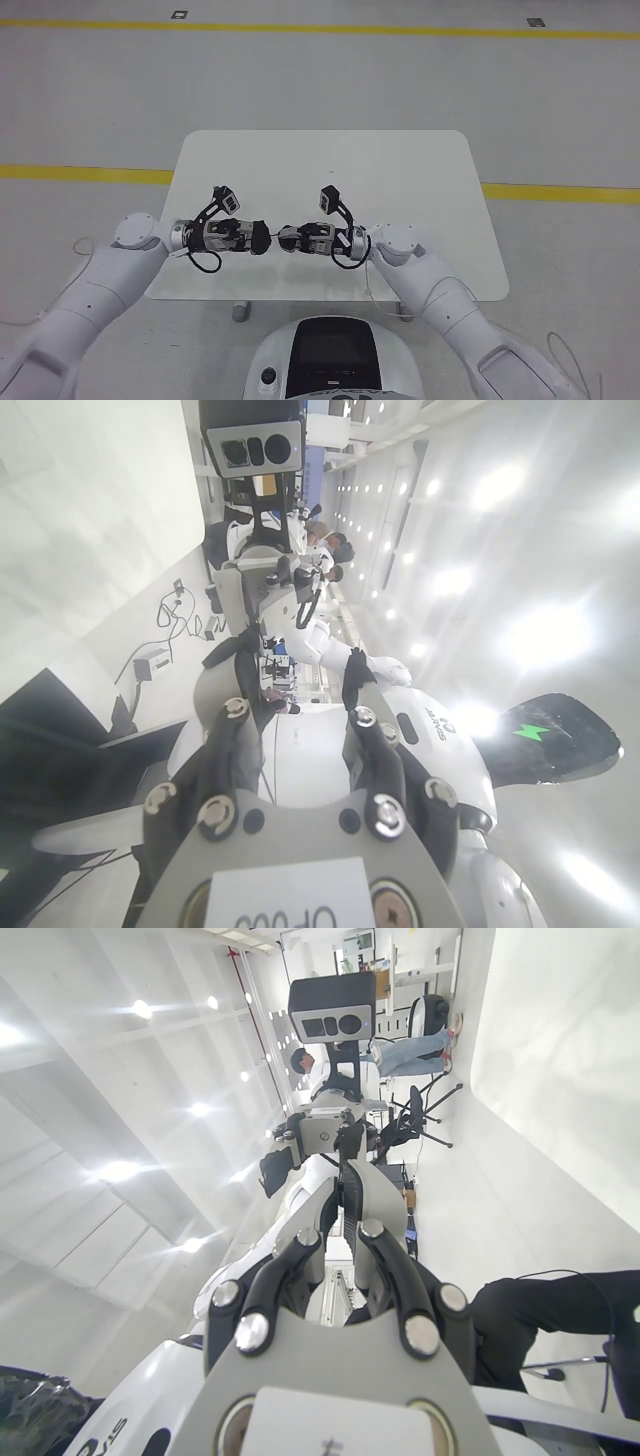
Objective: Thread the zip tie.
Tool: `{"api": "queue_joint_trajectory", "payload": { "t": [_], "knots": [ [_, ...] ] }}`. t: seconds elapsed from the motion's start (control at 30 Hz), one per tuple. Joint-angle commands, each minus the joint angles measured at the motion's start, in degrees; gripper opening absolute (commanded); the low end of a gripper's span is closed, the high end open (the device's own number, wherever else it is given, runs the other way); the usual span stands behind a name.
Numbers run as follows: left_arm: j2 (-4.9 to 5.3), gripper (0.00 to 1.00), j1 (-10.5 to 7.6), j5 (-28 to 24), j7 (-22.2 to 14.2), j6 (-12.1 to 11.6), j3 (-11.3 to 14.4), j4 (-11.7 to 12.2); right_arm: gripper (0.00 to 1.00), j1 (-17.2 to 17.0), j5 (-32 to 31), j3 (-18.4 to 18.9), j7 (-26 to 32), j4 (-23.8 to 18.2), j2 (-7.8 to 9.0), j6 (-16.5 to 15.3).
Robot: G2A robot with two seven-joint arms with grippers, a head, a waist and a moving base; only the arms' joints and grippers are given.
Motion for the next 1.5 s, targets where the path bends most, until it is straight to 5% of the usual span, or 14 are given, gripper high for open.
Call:
{"api": "queue_joint_trajectory", "payload": {
  "t": [0.0,1.47],
  "knots": [
    [-0.11,0.34,0.12,0.0,0.0,0.0,-0.2,0.1,0.00,0.1,-0.1,-0.1,-0.3,0.2,-0.03,0.2],
    [-1.94,0.12,0.77,3.8,-0.1,2.5,-2.5,0.6,0.00,0.4,1.2,-1.3,1.8,-0.8,-0.18,-2.5]
  ]
}}
